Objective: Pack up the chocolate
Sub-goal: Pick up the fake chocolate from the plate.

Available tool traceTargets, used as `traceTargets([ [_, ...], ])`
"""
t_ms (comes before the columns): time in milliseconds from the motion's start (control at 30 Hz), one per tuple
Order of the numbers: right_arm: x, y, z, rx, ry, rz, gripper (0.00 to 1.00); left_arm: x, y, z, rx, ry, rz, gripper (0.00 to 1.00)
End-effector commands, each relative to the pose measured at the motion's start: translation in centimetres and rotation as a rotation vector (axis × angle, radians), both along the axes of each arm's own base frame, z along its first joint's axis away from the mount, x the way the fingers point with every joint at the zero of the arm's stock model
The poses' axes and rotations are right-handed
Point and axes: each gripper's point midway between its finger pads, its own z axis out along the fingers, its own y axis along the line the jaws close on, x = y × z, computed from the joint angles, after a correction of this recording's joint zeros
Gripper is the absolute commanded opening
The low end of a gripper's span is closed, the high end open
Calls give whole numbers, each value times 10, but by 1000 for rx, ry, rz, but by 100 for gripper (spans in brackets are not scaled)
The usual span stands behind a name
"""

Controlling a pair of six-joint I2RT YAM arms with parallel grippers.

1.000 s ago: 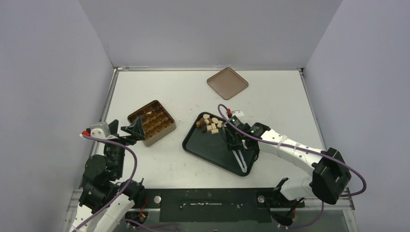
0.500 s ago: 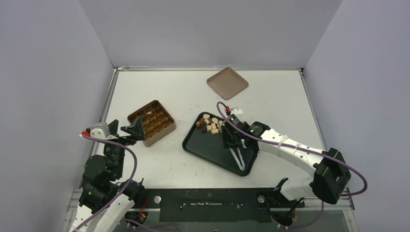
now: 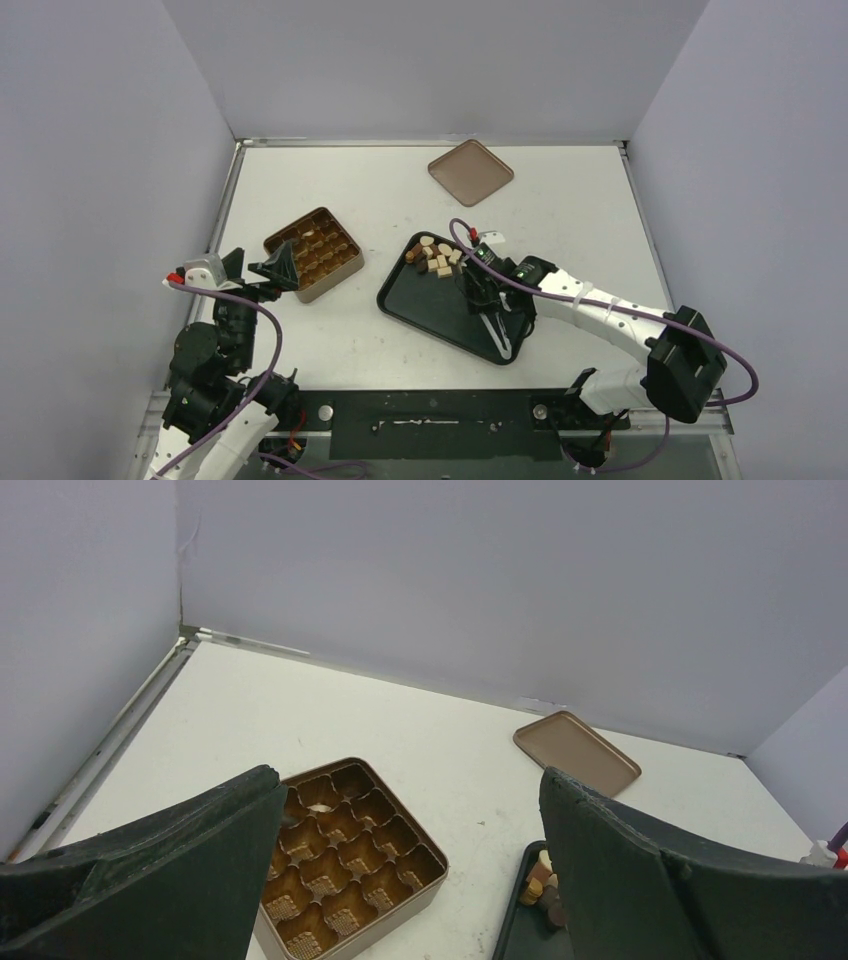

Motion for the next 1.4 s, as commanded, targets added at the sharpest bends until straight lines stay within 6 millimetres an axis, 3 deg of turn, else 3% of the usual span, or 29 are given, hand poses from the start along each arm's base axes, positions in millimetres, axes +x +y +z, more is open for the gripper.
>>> traceTargets([
  [0,5,5,5,26,-38,16,49,-2,1,11,-17,-38,0,97],
  [233,18,12,-1,6,-46,55,47,-2,1,11,-14,-37,0,97],
  [433,27,16,4,-14,-61,57,29,-3,2,11,-16,-39,2,97],
  [567,26,12,15,-14,-81,51,24,-3,2,12,-16,-42,5,97],
  [1000,24,11,39,46,-128,42,24,-3,2,11,-16,-42,2,97],
  [1367,22,34,58,182,-172,120,22,-3,2,12,-17,-42,4,98],
])
